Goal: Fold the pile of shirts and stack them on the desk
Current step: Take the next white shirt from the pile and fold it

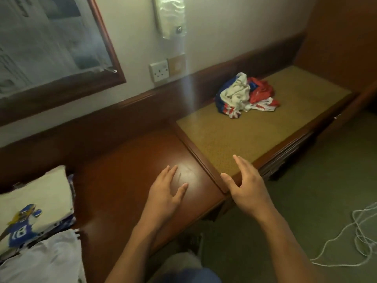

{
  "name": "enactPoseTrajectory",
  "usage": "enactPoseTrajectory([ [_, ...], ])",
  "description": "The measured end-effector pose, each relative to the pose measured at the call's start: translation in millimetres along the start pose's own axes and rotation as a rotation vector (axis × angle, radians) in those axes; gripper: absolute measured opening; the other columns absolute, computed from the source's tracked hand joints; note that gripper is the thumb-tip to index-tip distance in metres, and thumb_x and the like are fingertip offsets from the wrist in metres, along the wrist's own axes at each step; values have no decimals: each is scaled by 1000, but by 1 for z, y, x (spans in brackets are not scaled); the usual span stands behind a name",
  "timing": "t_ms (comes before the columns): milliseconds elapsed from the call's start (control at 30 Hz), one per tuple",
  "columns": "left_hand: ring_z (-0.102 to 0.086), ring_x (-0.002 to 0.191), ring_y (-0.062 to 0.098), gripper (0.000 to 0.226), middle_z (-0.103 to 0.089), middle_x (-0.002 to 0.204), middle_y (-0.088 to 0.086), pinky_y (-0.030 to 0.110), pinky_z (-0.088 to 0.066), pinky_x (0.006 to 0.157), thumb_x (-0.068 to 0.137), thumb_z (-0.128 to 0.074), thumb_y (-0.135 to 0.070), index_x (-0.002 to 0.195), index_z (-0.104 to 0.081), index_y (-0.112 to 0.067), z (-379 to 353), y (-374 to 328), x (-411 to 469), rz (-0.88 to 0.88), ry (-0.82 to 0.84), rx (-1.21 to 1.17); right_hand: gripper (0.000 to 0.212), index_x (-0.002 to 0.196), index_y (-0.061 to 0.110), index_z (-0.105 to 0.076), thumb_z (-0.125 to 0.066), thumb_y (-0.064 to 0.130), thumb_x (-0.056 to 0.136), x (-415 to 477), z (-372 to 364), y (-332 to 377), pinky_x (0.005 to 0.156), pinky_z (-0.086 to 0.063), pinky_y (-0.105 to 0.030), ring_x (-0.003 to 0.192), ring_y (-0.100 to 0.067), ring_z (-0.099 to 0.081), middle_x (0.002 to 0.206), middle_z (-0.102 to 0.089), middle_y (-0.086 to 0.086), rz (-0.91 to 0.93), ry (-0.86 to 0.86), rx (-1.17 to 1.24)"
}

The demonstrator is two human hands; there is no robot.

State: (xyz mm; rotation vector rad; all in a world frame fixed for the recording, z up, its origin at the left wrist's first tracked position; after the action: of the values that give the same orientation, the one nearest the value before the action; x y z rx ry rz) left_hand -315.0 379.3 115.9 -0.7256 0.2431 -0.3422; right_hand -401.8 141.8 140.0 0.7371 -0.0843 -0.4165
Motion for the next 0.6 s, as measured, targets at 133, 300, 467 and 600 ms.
enactPoseTrajectory([
  [133,-18,152,10,69,-23,166,-6,38,-20,125,98,-55,-53,158,-26,-35,-28,-25,52,-64,36,48,76,160,32,-20,-50,60,96,40,23,-27,125,-20,-42,153,-11,-14,166,-21,8,-23,-23,-16],
  [300,-15,154,13,71,-18,167,-5,44,-20,125,98,-52,-56,159,-22,-37,-66,-49,118,-105,102,114,77,161,31,-18,-47,62,97,99,44,-63,126,-13,-38,154,-10,-7,168,-16,8,-32,-14,-104],
  [467,-10,155,16,71,-12,169,-2,37,-15,123,100,-48,-56,160,-18,-35,-97,-73,168,-107,195,183,77,161,32,-16,-45,62,97,147,64,-94,126,-11,-39,155,-11,-4,168,-13,10,-71,28,-141],
  [600,-13,155,17,69,-15,168,-2,39,-20,124,100,-48,-56,160,-21,-34,-110,-89,201,-98,213,186,77,161,31,-19,-46,64,96,179,75,-120,126,-14,-40,155,-11,-6,167,-17,10,-98,28,-111],
])
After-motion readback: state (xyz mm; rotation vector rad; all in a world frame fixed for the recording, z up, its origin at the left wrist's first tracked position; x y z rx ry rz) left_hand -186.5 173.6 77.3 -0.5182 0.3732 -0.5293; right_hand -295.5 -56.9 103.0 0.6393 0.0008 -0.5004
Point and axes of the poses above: each hand's wrist, its own x-axis towards the middle knuckle, its own z-axis out of the back of the hand, y = z × x, the point moved 4 cm from there along x, towards the middle knuckle
